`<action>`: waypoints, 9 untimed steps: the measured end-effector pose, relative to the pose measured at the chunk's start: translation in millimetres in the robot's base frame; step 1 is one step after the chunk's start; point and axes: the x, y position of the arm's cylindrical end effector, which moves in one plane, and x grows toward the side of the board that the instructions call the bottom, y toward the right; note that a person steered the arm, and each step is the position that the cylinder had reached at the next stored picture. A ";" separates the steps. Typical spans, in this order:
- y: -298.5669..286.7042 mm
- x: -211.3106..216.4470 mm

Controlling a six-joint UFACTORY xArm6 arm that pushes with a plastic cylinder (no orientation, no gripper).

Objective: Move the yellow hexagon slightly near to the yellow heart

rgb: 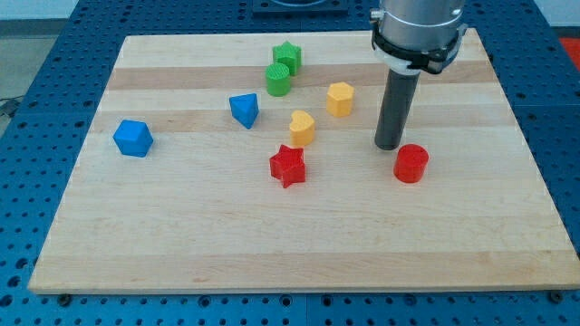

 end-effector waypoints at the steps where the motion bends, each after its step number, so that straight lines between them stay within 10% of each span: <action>1: 0.0 -2.2; 5: 3.4 -101.0; 9: -116.4 -88.1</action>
